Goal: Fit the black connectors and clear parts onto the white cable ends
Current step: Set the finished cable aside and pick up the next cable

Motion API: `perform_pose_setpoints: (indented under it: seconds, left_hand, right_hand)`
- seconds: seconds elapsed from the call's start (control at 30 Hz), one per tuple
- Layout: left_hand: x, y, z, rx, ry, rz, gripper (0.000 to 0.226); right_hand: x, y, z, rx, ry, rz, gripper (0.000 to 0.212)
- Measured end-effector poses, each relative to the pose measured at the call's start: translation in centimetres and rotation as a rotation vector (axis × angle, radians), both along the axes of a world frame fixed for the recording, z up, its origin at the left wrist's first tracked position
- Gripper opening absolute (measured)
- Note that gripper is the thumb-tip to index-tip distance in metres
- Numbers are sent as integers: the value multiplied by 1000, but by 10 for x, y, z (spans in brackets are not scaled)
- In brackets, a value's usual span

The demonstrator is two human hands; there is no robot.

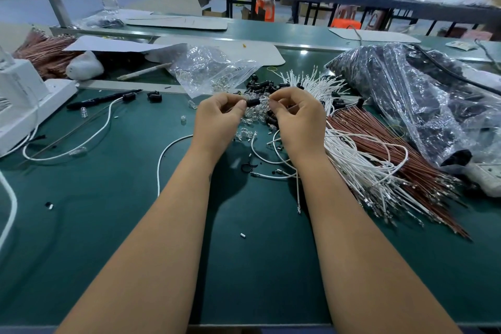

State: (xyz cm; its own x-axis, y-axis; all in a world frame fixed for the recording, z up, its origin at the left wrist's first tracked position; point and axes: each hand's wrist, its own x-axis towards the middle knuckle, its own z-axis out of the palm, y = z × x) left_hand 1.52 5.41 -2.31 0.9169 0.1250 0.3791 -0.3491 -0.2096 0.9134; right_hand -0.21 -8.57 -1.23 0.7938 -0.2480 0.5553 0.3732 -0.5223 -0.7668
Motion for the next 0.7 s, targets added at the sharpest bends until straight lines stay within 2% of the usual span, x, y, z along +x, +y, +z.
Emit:
perform_pose_setpoints:
  seconds: [0.27,0.47,0.7]
  left_hand:
    - [-3,-2,1,73,-82,33,8]
    - [-2,-2,-1,127,-156,77,6]
    - [-2,-2,-1,141,-169,89,5]
  right_hand:
    - [-1,0,2,-37,25,-19,5]
    - [-2,1,3,36,52,1,11]
    - [-3,0,5,85,84,15,6]
